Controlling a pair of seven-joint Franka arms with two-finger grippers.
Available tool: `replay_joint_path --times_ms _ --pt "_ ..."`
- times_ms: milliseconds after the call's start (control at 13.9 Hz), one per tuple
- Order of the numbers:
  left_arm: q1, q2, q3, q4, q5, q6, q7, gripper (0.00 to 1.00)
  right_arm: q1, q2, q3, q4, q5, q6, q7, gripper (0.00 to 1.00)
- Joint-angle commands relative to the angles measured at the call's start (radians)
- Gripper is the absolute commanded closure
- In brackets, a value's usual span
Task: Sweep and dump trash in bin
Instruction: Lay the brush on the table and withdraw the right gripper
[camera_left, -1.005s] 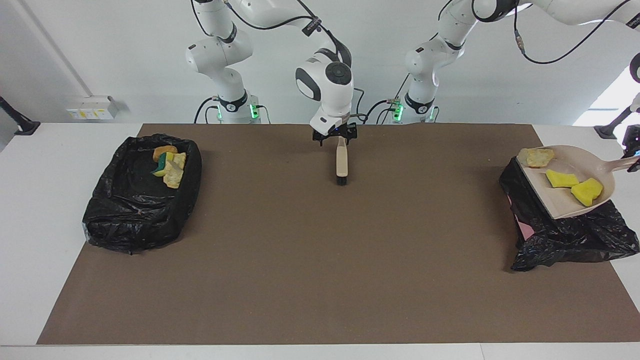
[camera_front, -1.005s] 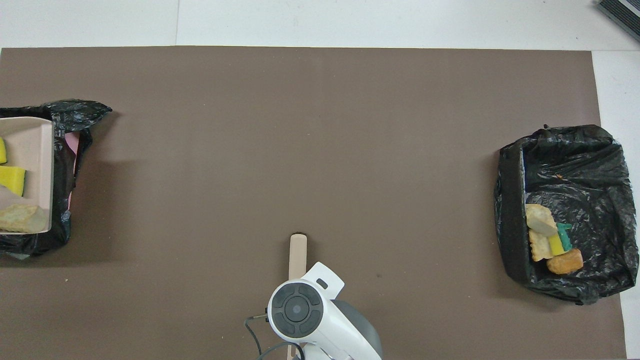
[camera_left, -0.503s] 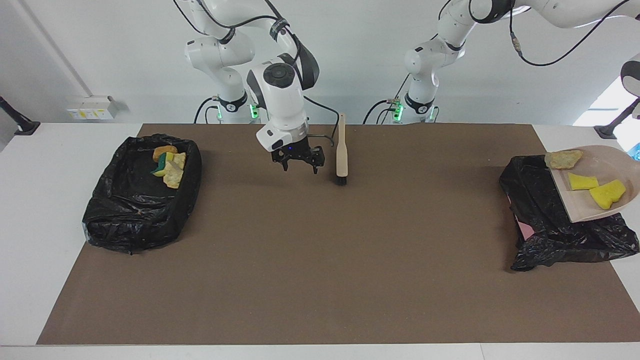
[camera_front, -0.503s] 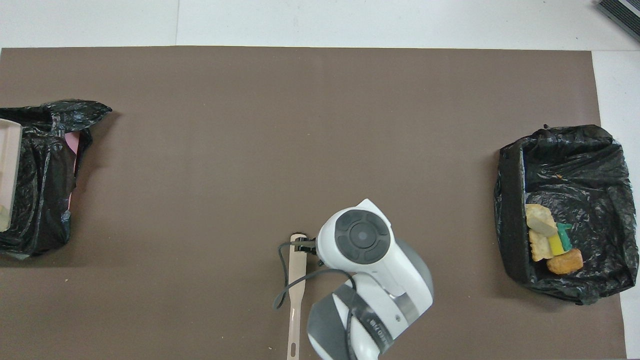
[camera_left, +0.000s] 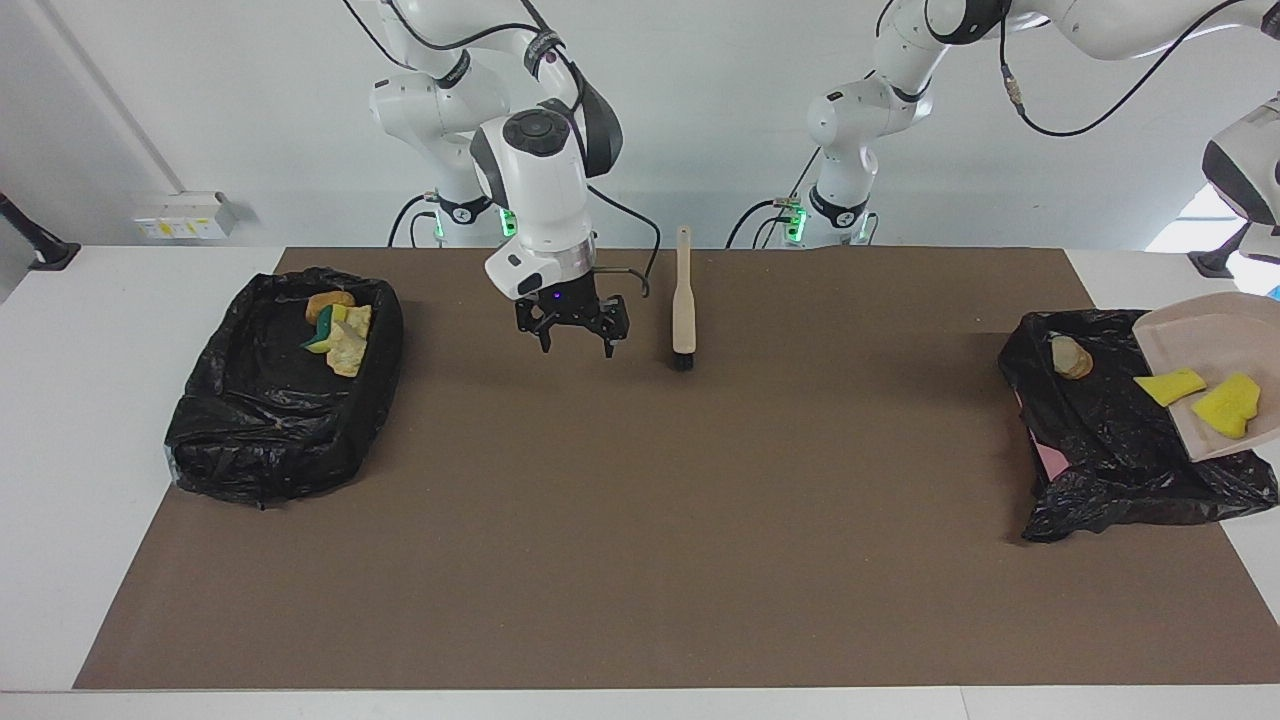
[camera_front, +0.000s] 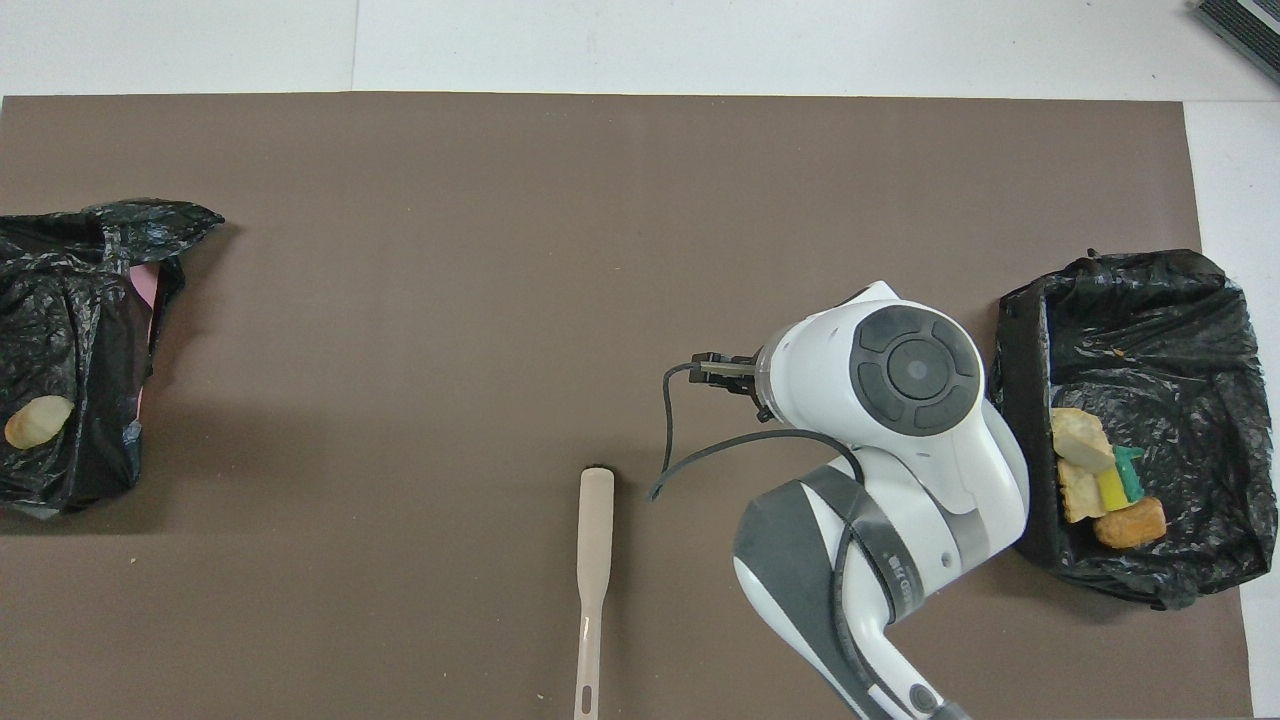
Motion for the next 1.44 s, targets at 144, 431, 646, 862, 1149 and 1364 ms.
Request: replay_joint_path --times_ms 144,431,646,862,1149,1364 --pt "-0.021 -0.131 0.009 -0.148 0.141 0.031 -0.11 1.0 -0.045 -0.005 -0.055 0.092 -0.022 -0.122 -0.161 0.0" --pt "-0.071 -0.22 0.008 -0.286 0.278 -0.005 -0.325 1.0 -0.045 -0.08 -0.212 0.136 -0.012 -0.23 -0.325 0.0" --pt "-0.128 -0.228 0.008 -0.291 0.316 -0.093 -0.362 1.0 -0.047 -0.137 -0.278 0.162 -0.006 -0.311 -0.401 0.0" --pt "-0.172 -0.233 0.008 -0.291 0.362 -0.163 -0.406 1.0 -0.073 -0.151 -0.296 0.253 0.001 -0.444 -0.47 0.0" --pt "-0.246 -0.249 0.008 -0.296 0.428 -0.262 -0.448 1.0 -0.081 -0.145 -0.33 0.42 0.004 -0.622 -0.504 0.0" --pt "-0.248 -0.327 0.006 -0.415 0.432 -0.237 -0.553 1.0 -0.082 -0.148 -0.345 0.449 -0.004 -0.693 -0.53 0.0"
